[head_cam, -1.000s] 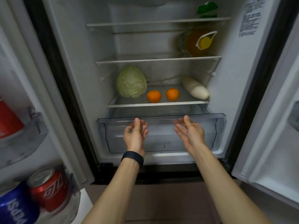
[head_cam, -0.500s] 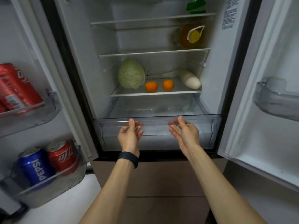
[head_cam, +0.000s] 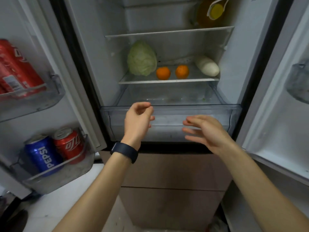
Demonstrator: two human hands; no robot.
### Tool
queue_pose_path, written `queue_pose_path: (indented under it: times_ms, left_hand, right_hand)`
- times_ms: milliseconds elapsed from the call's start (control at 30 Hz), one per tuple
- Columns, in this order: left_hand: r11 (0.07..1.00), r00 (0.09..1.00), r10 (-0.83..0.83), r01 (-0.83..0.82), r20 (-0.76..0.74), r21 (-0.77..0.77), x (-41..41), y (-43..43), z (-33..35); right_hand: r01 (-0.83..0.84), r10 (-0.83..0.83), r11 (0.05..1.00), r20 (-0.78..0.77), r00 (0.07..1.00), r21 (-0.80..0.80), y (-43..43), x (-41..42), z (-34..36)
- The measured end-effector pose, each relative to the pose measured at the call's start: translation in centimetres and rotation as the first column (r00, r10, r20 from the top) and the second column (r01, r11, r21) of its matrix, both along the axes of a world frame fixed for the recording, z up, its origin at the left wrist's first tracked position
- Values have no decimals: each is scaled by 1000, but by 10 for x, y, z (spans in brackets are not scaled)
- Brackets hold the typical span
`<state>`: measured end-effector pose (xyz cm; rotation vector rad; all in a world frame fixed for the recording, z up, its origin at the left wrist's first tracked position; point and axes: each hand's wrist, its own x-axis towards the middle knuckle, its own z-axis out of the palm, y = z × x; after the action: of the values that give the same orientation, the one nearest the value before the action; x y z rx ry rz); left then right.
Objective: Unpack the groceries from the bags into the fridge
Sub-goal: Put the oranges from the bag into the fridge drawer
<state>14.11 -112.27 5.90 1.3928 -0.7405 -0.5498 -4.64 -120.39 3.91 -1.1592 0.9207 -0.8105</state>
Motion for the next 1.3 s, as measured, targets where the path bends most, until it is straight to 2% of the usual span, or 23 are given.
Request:
queue_pose_path:
  times_ms: [67,133,233,367,433,500,633,733,800,900,1000,1133,1233,1300]
  left_hand:
    - [1000,957,-11,18,290,-20,12,-15,21]
    - [999,869,-37,26,493,30,25,-38,44]
    - [982,757,-161,57,633,182,46,-85,68]
    - [943,630,-269,19,728,332,78,-160,75]
    - [925,595,-312,11,741,380,92,-192,74]
    - [909,581,-341,3,739,417,102,-219,71]
    - [890,584,-376,12,720,455,116,-259,64]
    - [887,589,-373,-1,717,462,121,-278,50]
    - [913,584,-311,-36,750,407,122,-284,40]
    - [945,646,-247,-2,722,326,123,-285,38]
    - [952,686,-232,16,690,304,125,-281,42]
    - [961,707,-202,8,678,278,134,-261,59]
    - [930,712,-315,99,628,354,148,-238,74]
    - [853,651,-469,161,597,496,157,-219,80]
  right_hand:
    - [-37,33,987,-32,999,-155,-1,2,21]
    - [-24,27,966,8,1000,-258,-15,12,46]
    - [3,5,944,24,1000,-330,-55,38,79]
    - [81,-163,853,-116,980,-516,-133,78,100]
    - [55,-308,753,-278,910,-656,-172,93,104]
    - [-18,-412,703,-428,805,-711,-202,103,104]
    - [-165,-433,731,-637,637,-662,-247,120,97]
    - [-201,-401,776,-714,573,-597,-267,127,73]
    - [-172,-441,760,-691,573,-627,-272,126,54]
    - [-114,-460,731,-609,646,-673,-276,124,45]
    - [-101,-451,708,-558,697,-699,-271,121,47]
    - [-93,-475,655,-505,721,-750,-258,116,57]
    - [-111,-389,661,-464,796,-743,-241,118,69]
    - [-216,-287,681,-527,800,-699,-228,124,73]
